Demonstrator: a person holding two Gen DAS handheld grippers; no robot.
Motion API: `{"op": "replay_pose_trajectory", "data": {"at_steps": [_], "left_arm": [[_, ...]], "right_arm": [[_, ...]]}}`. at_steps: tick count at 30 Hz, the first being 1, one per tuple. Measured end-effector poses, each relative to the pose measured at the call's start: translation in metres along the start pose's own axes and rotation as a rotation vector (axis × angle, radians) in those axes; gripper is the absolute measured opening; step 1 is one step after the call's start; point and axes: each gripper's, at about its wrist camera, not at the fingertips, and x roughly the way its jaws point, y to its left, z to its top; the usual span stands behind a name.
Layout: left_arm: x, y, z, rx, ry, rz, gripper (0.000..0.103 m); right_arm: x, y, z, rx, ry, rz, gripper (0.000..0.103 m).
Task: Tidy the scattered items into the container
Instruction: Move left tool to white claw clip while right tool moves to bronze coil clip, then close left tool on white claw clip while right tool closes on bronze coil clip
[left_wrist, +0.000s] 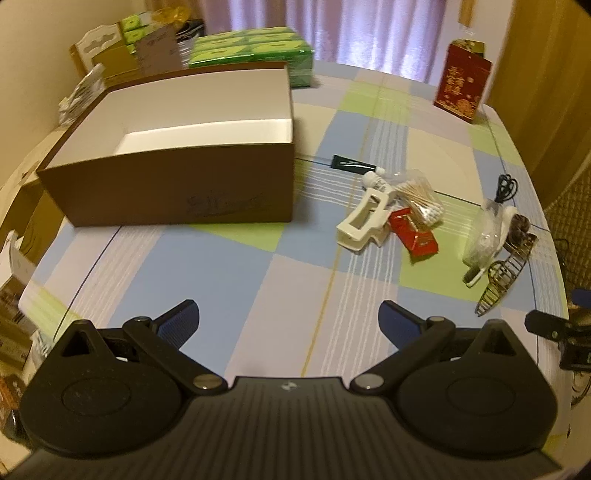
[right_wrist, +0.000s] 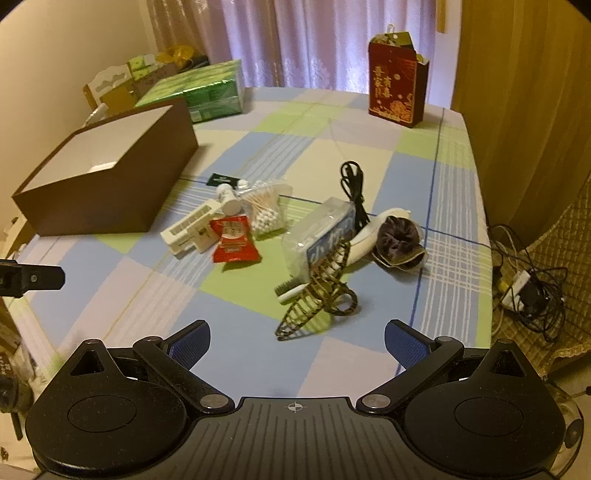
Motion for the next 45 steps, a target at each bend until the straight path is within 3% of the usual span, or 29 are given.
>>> {"op": "replay_pose_trajectory", "data": {"at_steps": [25, 30, 38, 45], "left_arm": [[0.073, -0.035, 0.039, 0.279, 0.030, -0.221, 0.094], [0.091, -0.041, 0.050, 0.349, 0.035, -0.259, 0.086], [0.119, -0.050, 0.061, 0.448, 0.039, -0.322, 0.065], [0.139, -0.050, 0.070, 0.473, 0.051, -0.347, 0.059]], "right_arm": [[0.034, -0.026, 0.003, 0.143, 0.058, -0.070, 0.103], [0.039, -0.026, 0.004, 0.182, 0.062, -0.089, 0.103], [0.046, -0.023, 0.003, 0.256, 0.078, -0.132, 0.103], [0.047, -0.020, 0.000, 0.317, 0.090, -0.175, 0.103]]}}
